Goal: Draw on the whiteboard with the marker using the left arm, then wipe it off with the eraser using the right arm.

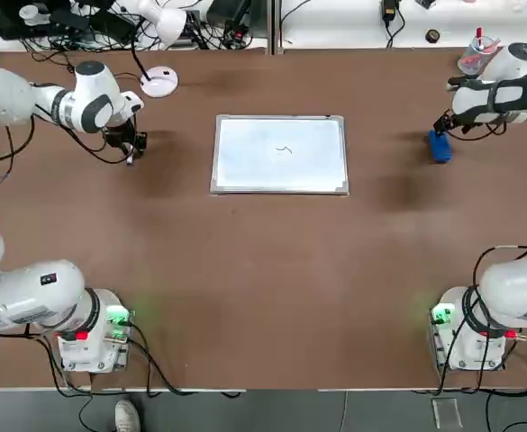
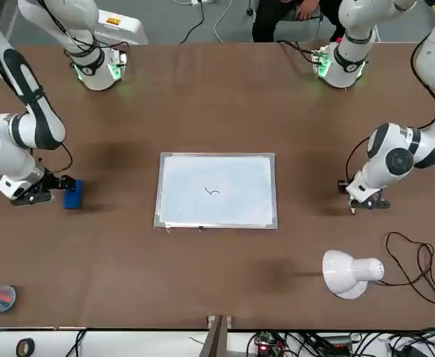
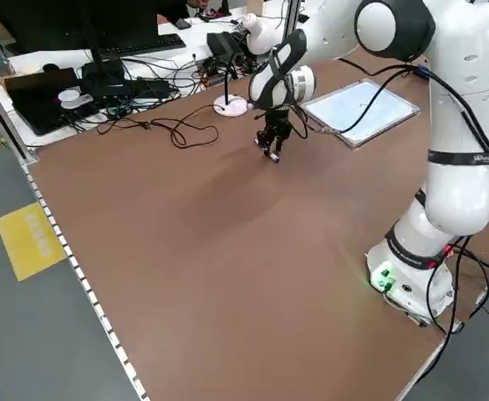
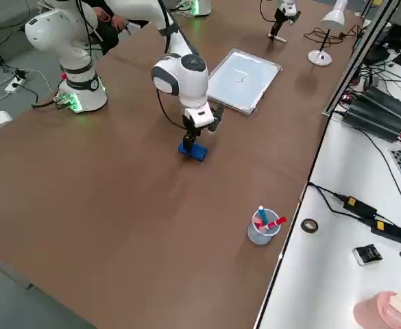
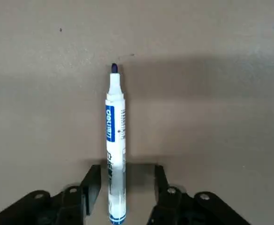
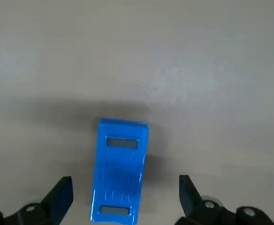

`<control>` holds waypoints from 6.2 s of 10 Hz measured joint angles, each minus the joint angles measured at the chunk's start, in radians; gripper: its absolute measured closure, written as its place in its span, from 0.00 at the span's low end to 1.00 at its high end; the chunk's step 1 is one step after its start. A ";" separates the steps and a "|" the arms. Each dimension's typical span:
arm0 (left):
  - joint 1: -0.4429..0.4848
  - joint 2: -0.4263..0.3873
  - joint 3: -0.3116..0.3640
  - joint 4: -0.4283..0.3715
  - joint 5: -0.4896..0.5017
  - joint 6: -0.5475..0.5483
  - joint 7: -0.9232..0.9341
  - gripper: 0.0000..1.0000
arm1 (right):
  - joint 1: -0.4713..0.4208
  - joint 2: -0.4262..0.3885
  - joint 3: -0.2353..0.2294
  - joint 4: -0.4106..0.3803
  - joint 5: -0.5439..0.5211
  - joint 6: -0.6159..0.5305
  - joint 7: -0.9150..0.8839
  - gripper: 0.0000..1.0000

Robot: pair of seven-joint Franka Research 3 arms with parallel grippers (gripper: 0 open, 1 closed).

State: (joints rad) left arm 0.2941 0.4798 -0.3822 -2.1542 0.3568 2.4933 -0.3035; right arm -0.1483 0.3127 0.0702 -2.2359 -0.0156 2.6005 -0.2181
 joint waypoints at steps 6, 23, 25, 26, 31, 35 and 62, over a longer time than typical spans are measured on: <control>-0.004 -0.016 -0.016 0.110 0.003 -0.066 0.002 0.00 | 0.000 0.067 0.000 -0.003 0.000 0.096 0.005 0.00; 0.059 -0.358 -0.143 0.695 -0.252 -0.834 0.280 0.00 | 0.002 0.087 0.000 -0.012 0.000 0.137 0.017 0.01; 0.044 -0.388 -0.120 0.693 -0.267 -0.860 0.287 0.00 | 0.002 0.087 -0.001 -0.012 0.000 0.139 0.017 0.05; 0.012 -0.406 -0.086 0.685 -0.271 -0.875 0.287 0.00 | 0.002 0.087 -0.001 -0.012 0.000 0.141 0.017 0.05; -0.214 -0.499 0.145 0.587 -0.276 -0.892 0.287 0.00 | 0.002 0.094 -0.002 -0.013 0.000 0.158 0.018 0.22; -0.273 -0.538 0.218 0.521 -0.278 -0.890 0.287 0.00 | 0.002 0.098 -0.002 -0.013 0.000 0.163 0.018 0.44; -0.309 -0.472 0.215 0.533 -0.280 -0.850 0.290 0.00 | 0.703 0.133 0.016 0.295 -0.001 0.036 1.032 0.44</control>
State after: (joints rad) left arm -0.0148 0.0079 -0.1669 -1.6217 0.0768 1.6430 -0.0136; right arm 0.5549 0.4461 0.0864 -1.9411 -0.0163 2.6365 0.8134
